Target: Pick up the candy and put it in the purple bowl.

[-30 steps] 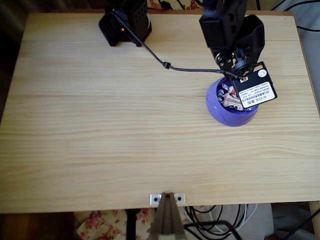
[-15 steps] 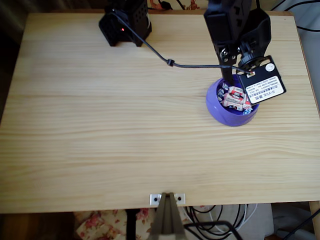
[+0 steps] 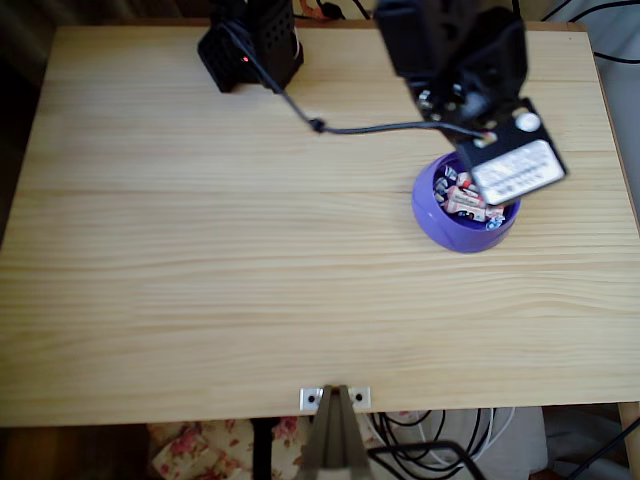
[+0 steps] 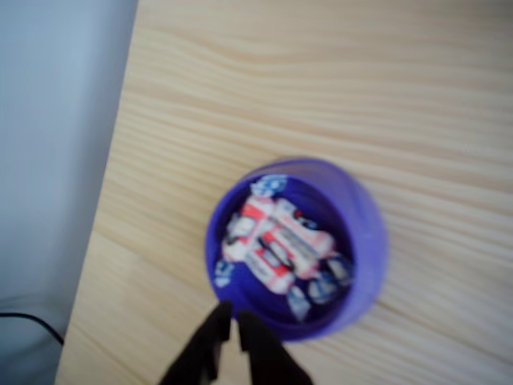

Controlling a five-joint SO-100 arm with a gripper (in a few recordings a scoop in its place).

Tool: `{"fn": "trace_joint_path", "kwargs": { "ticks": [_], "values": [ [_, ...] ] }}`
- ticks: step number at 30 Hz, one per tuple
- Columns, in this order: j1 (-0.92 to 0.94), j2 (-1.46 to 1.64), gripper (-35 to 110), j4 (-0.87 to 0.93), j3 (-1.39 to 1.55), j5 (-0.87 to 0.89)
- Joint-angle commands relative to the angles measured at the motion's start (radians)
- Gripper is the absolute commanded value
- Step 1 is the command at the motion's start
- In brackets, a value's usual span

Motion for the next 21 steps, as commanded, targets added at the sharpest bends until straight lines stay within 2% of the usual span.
{"fn": "trace_joint_path", "kwargs": {
  "ticks": [1, 8, 16, 21],
  "values": [
    [0.094, 0.244, 0, 0.037, 0.078, -0.086],
    [0.299, 0.454, 1, 0.083, 0.181, -0.423],
    [0.657, 0.738, 1, 0.124, 0.357, -0.595],
    [0.796, 0.859, 1, 0.149, 0.472, -0.649]
  ]
}}
